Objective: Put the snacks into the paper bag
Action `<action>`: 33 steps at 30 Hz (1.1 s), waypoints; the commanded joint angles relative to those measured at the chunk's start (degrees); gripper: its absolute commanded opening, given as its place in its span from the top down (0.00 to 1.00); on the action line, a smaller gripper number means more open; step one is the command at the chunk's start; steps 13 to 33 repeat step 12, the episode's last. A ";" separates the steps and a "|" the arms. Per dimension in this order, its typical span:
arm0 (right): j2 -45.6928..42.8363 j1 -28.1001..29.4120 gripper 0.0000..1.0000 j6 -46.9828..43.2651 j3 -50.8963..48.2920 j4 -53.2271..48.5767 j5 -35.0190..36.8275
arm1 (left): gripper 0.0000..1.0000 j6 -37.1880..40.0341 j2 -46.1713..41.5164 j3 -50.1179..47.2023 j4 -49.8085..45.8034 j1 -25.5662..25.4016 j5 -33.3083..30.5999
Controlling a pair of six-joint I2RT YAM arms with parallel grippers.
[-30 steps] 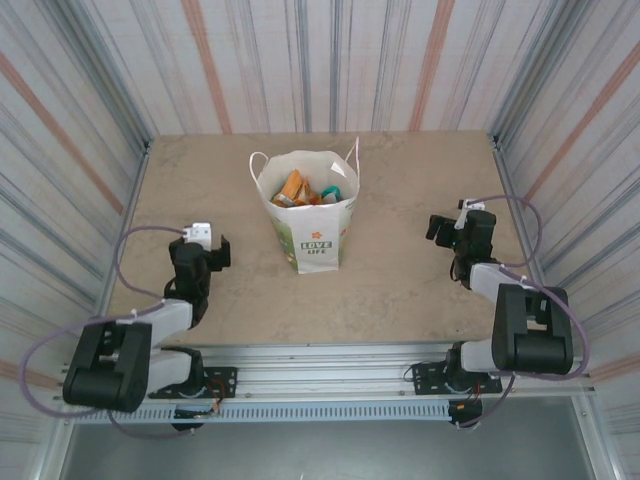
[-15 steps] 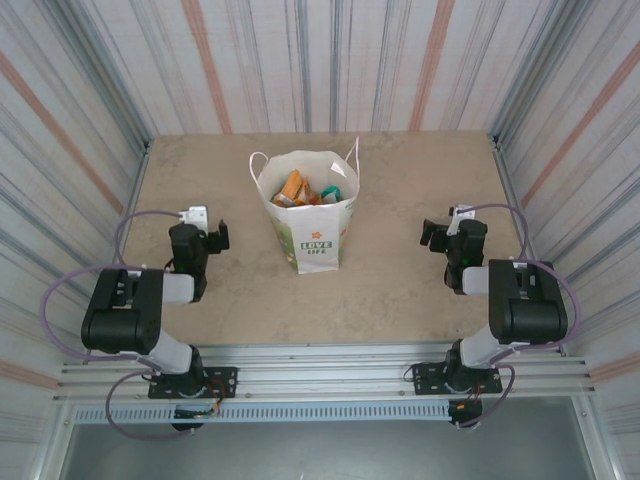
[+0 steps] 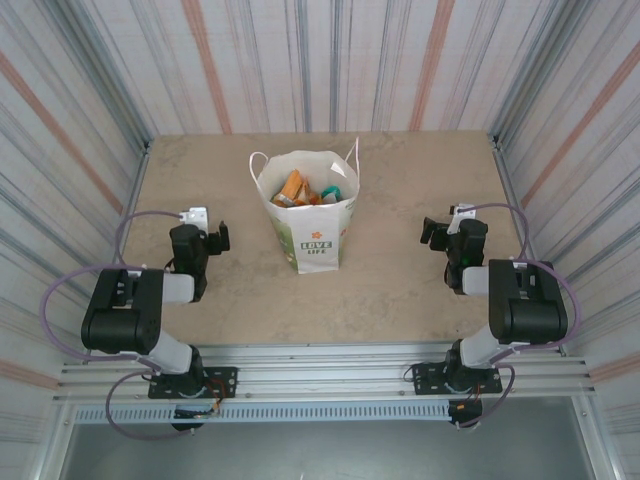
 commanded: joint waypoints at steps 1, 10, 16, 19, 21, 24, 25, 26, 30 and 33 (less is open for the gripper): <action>0.25 0.24 0.01 -1.53 0.28 1.21 1.02 | 0.01 -0.31 -0.66 0.51 -0.49 -0.11 0.21; 0.40 0.23 0.01 -1.53 0.44 0.98 0.75 | 0.01 -0.27 -0.58 0.61 -0.67 -0.11 0.25; 0.35 0.23 0.01 -1.57 0.43 1.04 0.77 | 0.01 -0.24 -0.63 0.54 -0.49 -0.07 0.30; 0.35 0.23 0.01 -1.57 0.43 1.04 0.77 | 0.01 -0.24 -0.63 0.54 -0.49 -0.07 0.30; 0.35 0.23 0.01 -1.57 0.43 1.04 0.77 | 0.01 -0.24 -0.63 0.54 -0.49 -0.07 0.30; 0.35 0.23 0.01 -1.57 0.43 1.04 0.77 | 0.01 -0.24 -0.63 0.54 -0.49 -0.07 0.30; 0.35 0.23 0.01 -1.57 0.43 1.04 0.77 | 0.01 -0.24 -0.63 0.54 -0.49 -0.07 0.30; 0.35 0.23 0.01 -1.57 0.43 1.04 0.77 | 0.01 -0.24 -0.63 0.54 -0.49 -0.07 0.30; 0.35 0.23 0.01 -1.57 0.43 1.04 0.77 | 0.01 -0.24 -0.63 0.54 -0.49 -0.07 0.30; 0.35 0.23 0.01 -1.57 0.43 1.04 0.77 | 0.01 -0.24 -0.63 0.54 -0.49 -0.07 0.30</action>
